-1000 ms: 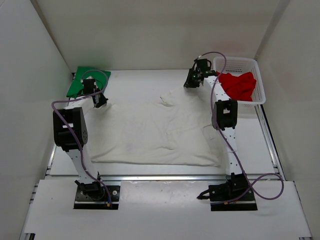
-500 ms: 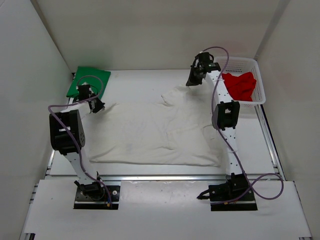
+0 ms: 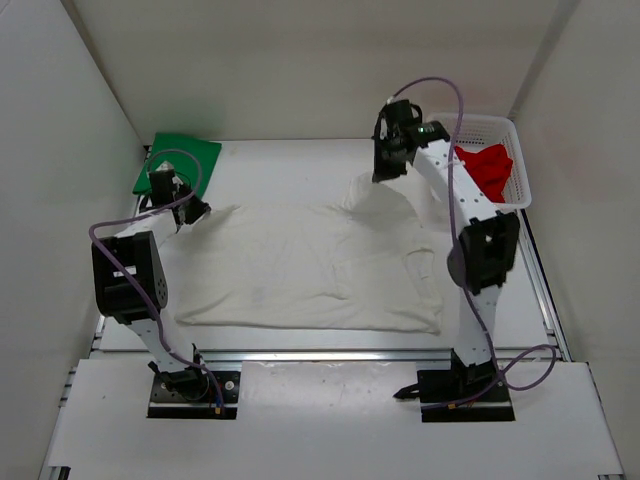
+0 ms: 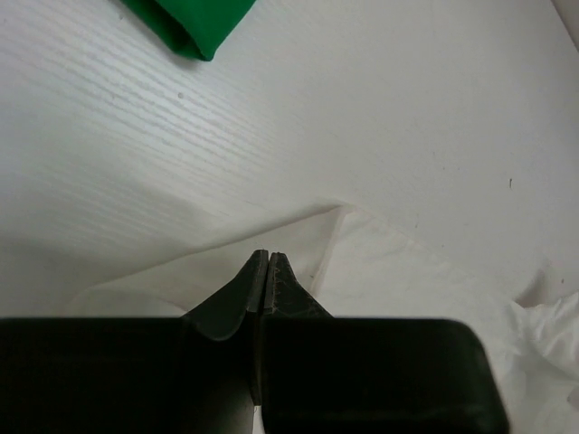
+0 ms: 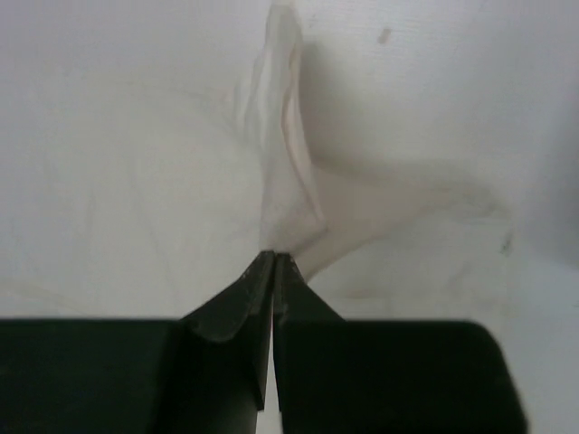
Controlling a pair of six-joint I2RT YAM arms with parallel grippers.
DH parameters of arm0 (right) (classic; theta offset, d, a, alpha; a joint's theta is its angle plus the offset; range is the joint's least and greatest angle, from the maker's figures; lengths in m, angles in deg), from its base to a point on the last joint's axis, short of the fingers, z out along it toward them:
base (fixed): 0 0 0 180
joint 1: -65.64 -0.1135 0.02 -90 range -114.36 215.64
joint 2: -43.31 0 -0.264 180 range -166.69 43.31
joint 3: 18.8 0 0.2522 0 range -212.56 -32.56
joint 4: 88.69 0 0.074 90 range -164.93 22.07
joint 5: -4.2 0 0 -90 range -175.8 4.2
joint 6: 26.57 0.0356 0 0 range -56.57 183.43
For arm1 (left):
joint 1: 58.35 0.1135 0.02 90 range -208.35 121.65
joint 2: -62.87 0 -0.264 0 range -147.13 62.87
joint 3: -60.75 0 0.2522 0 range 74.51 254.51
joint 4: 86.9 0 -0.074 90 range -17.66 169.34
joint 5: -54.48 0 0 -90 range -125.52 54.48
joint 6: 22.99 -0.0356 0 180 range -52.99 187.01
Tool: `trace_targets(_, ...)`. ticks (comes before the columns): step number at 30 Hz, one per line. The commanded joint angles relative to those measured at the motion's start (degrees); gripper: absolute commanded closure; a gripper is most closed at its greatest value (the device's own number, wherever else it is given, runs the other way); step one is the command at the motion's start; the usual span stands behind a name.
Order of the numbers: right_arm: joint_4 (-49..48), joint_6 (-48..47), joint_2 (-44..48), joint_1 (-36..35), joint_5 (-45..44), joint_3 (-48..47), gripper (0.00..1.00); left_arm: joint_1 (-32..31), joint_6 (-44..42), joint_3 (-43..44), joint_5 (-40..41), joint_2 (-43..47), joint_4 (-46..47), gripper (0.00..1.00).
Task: Fold and stack the t-shirts
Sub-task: Grap the side of the flattened tshirt furthest away from the robot with both arms, then fold the other side of the tshirt into a rectangle
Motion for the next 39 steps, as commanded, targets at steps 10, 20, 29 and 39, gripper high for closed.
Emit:
trace_targets(10,-30.2,2.2,35.5,7.9,8.9,54.6,1.00,3.0,4.1,-4.5,-4.7,4.0,1.8,1.00)
trace_targets(20,-32.2,3.2,52.4,12.2,10.6,72.1,1.00,5.4,1.2,-6.7,-1.1,13.7,-2.9,1.00)
trace_targets(29,-35.0,5.2,63.6,22.3,21.5,85.1,1.00,9.4,1.7,-13.0,-3.9,20.3,-4.2,1.00)
trace_targets(39,-34.5,7.8,72.9,23.8,25.2,94.4,1.00,11.5,2.1,-22.2,-5.1,28.2,-4.3,1.00)
